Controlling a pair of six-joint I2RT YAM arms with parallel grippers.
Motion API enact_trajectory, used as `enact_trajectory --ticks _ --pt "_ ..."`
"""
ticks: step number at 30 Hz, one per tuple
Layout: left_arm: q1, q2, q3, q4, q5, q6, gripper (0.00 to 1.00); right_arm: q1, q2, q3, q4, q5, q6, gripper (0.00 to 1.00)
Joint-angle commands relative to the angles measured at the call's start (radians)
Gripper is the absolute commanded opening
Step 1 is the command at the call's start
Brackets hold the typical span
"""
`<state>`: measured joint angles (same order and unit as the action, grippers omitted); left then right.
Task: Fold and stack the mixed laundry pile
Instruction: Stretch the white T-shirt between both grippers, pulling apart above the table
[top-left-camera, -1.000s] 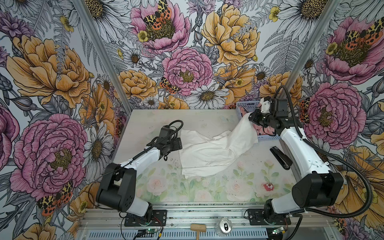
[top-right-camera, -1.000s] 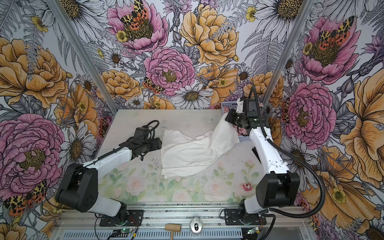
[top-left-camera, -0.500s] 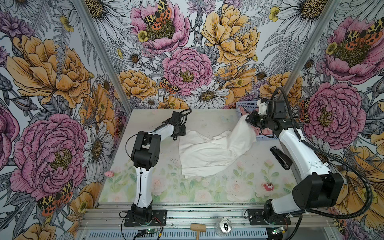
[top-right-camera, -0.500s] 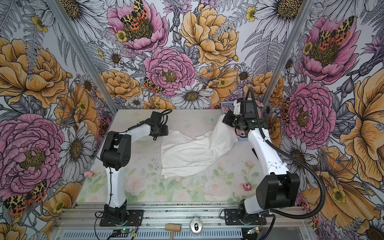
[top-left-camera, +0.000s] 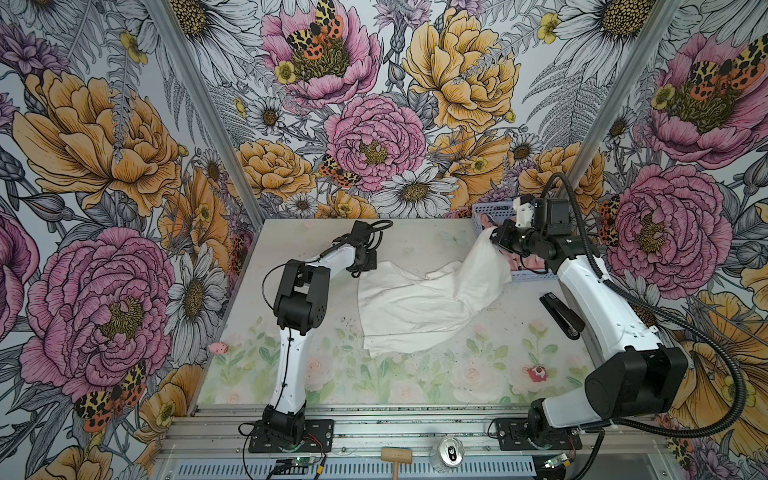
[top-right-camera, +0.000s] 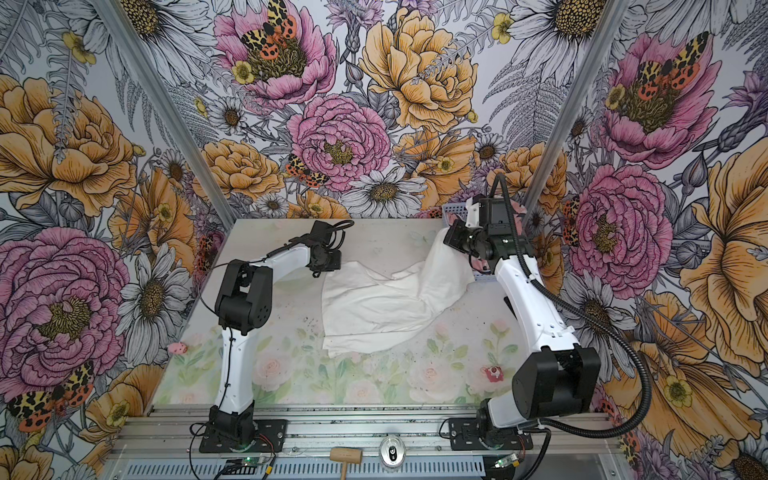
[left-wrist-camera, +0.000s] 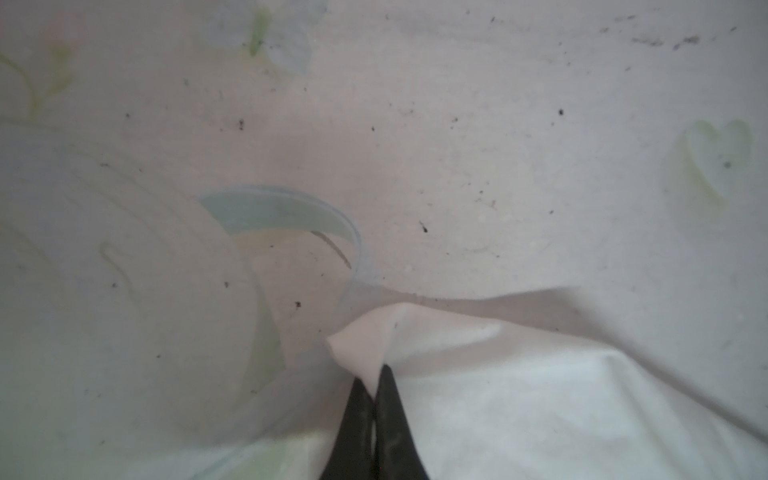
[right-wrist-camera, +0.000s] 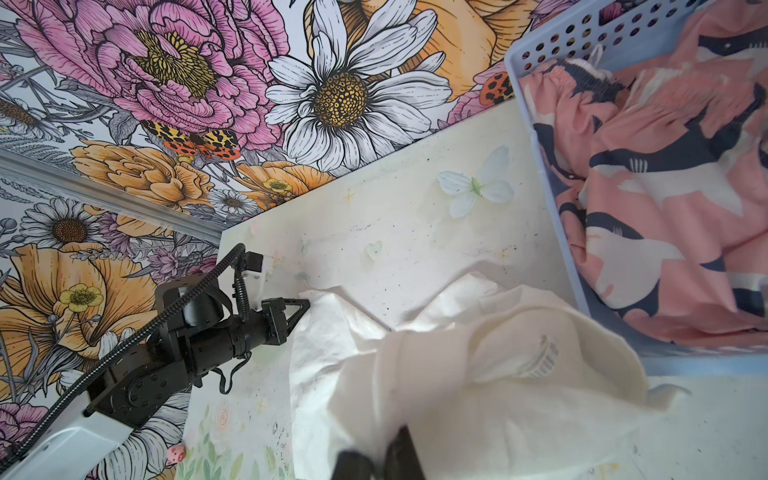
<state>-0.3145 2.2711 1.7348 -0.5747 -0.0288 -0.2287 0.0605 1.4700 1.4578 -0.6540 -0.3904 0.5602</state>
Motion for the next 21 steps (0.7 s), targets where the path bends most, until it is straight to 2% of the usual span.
enact_trajectory --ticks 1,7,14,21 --pt "0.018 -0.032 -0.012 -0.047 -0.021 -0.004 0.0 0.01 0.006 0.042 0.007 0.0 -0.01 0.0" --pt "0.095 -0.204 0.012 0.021 -0.031 0.022 0.0 -0.015 0.078 0.177 0.007 0.011 -0.046 0.0" --pt "0.185 -0.376 0.089 0.08 0.008 0.046 0.0 -0.06 0.225 0.465 0.045 -0.055 -0.027 0.0" --pt "0.25 -0.651 -0.006 0.191 0.076 0.071 0.0 -0.091 0.334 0.738 0.056 -0.157 -0.015 0.0"
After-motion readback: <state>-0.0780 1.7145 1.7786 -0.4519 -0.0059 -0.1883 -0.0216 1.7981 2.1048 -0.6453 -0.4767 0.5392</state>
